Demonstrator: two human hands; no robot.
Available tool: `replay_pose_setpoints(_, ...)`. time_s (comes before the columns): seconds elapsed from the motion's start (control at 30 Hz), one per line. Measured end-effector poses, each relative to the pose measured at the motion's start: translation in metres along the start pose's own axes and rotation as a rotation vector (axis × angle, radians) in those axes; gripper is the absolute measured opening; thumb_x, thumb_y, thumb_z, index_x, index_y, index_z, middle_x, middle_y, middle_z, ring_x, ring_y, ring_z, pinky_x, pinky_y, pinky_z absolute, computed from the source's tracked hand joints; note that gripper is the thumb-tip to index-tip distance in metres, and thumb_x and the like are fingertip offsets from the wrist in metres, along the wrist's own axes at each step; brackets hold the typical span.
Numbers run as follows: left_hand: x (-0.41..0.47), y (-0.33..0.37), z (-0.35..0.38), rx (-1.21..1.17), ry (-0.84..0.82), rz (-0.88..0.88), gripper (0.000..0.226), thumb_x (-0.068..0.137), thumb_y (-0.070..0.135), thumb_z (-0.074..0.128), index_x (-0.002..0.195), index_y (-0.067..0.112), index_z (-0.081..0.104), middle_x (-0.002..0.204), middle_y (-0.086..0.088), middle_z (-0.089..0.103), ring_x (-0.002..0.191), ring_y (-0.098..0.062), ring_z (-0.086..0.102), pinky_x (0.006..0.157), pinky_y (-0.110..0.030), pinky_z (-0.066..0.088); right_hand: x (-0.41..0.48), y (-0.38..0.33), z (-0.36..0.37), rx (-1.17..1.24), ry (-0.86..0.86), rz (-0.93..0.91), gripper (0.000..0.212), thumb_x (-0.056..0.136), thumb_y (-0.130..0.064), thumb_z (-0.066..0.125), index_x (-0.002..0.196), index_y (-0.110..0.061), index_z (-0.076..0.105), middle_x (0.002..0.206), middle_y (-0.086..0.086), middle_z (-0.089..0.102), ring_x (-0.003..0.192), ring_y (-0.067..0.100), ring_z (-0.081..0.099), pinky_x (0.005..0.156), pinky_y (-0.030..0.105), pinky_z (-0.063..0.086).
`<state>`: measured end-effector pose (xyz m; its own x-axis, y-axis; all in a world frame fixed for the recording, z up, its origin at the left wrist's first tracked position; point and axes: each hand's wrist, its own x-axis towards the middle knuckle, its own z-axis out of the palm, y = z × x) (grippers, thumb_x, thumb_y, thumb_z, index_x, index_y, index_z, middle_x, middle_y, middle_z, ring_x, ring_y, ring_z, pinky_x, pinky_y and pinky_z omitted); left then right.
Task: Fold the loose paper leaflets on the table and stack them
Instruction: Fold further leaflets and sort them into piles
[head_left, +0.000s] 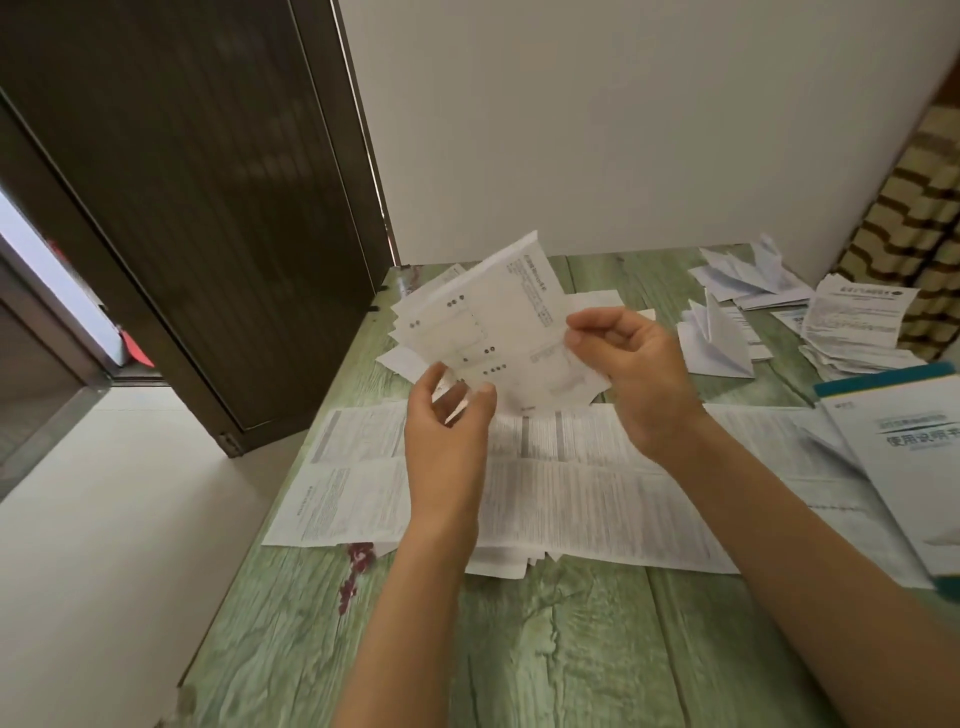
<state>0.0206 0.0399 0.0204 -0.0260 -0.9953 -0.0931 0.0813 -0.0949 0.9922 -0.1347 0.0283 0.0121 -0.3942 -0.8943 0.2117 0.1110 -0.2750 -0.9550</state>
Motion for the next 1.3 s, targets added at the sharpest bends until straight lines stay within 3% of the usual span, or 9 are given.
replay_pose_setpoints(0.17, 0.002, -0.004, -0.002, 0.029, 0.019, 0.056, 0.084, 0.086, 0.016, 0.067, 0.147, 0.037, 0.013, 0.138, 0.003, 0.042, 0.122, -0.013, 0.045, 0.1, -0.035, 0.041, 0.003, 0.003, -0.005, 0.254, -0.039, 0.231, 0.017, 0.089, 0.001, 0.054, 0.085, -0.014, 0.061, 0.093, 0.003, 0.07, 0.087, 0.018, 0.066, 0.075, 0.03, 0.056)
replay_pose_setpoints(0.27, 0.005, -0.008, -0.002, 0.076, 0.007, 0.143, 0.087, 0.085, 0.01, 0.067, 0.146, 0.04, 0.013, 0.133, 0.005, 0.051, 0.119, -0.011, 0.052, 0.097, -0.041, 0.049, 0.005, 0.002, -0.007, 0.279, -0.086, 0.252, 0.016, 0.089, -0.001, 0.054, 0.088, -0.016, 0.061, 0.095, 0.004, 0.069, 0.088, 0.02, 0.065, 0.073, 0.031, 0.054)
replay_pose_setpoints(0.43, 0.004, -0.009, 0.001, 0.08, 0.061, 0.247, 0.076, 0.089, 0.013, 0.063, 0.144, 0.042, 0.02, 0.115, 0.014, 0.059, 0.101, -0.006, 0.062, 0.079, -0.027, 0.057, 0.005, 0.006, -0.009, 0.217, -0.178, 0.275, 0.02, 0.09, -0.001, 0.052, 0.097, -0.017, 0.063, 0.097, 0.003, 0.07, 0.087, 0.019, 0.067, 0.072, 0.031, 0.055)
replay_pose_setpoints(0.57, 0.005, -0.005, 0.0, -0.068, 0.12, 0.024, 0.011, 0.094, 0.018, 0.055, 0.103, 0.024, 0.06, 0.103, 0.006, 0.069, 0.088, -0.009, 0.067, 0.072, -0.025, 0.058, 0.005, 0.003, -0.011, 0.122, -0.187, 0.297, 0.023, 0.09, 0.001, 0.049, 0.096, -0.012, 0.067, 0.095, 0.003, 0.072, 0.085, 0.019, 0.068, 0.073, 0.031, 0.055)
replay_pose_setpoints(0.63, 0.007, -0.002, -0.004, -0.222, 0.12, -0.146, 0.008, 0.093, 0.014, 0.058, 0.091, 0.02, 0.063, 0.097, 0.0, 0.071, 0.088, -0.017, 0.068, 0.077, -0.035, 0.057, 0.005, 0.002, -0.012, 0.136, -0.206, 0.323, 0.036, 0.087, 0.008, 0.036, 0.09, -0.007, 0.068, 0.094, 0.007, 0.073, 0.085, 0.022, 0.067, 0.07, 0.031, 0.053)
replay_pose_setpoints(0.77, 0.012, 0.005, -0.017, -0.432, 0.024, -0.349, 0.019, 0.085, 0.002, 0.063, 0.101, 0.011, 0.062, 0.102, -0.008, 0.072, 0.092, -0.026, 0.069, 0.081, -0.045, 0.056, 0.004, 0.001, -0.018, 0.106, -0.324, 0.326, 0.051, 0.088, 0.016, 0.031, 0.082, -0.011, 0.073, 0.09, 0.007, 0.074, 0.083, 0.021, 0.07, 0.056, 0.022, 0.055)
replay_pose_setpoints(0.93, 0.014, 0.004, -0.024, -0.232, 0.034, -0.363, 0.014, 0.085, 0.006, 0.066, 0.097, 0.009, 0.06, 0.093, -0.007, 0.072, 0.079, -0.025, 0.071, 0.051, -0.03, 0.057, 0.004, 0.002, -0.024, 0.018, -0.577, 0.374, 0.027, 0.08, -0.007, 0.057, 0.083, -0.023, 0.078, 0.096, 0.003, 0.073, 0.086, 0.015, 0.069, 0.062, 0.022, 0.057)
replay_pose_setpoints(1.13, 0.012, 0.005, -0.027, -0.129, 0.03, -0.304, 0.007, 0.086, 0.004, 0.063, 0.088, 0.01, 0.062, 0.093, -0.009, 0.072, 0.087, -0.026, 0.07, 0.077, -0.04, 0.057, 0.005, 0.009, -0.025, -0.097, -0.536, 0.295, 0.017, 0.072, -0.011, 0.065, 0.069, -0.023, 0.078, 0.093, 0.006, 0.074, 0.078, 0.013, 0.071, 0.058, 0.018, 0.055)
replay_pose_setpoints(1.3, 0.011, 0.003, -0.027, -0.006, 0.027, -0.164, 0.01, 0.087, 0.004, 0.062, 0.084, 0.014, 0.064, 0.088, -0.003, 0.071, 0.083, -0.019, 0.068, 0.077, -0.036, 0.055, 0.008, 0.006, -0.032, -0.171, -0.554, 0.239, 0.029, 0.08, 0.003, 0.063, 0.071, -0.02, 0.078, 0.089, 0.005, 0.074, 0.083, 0.015, 0.07, 0.065, 0.018, 0.055)
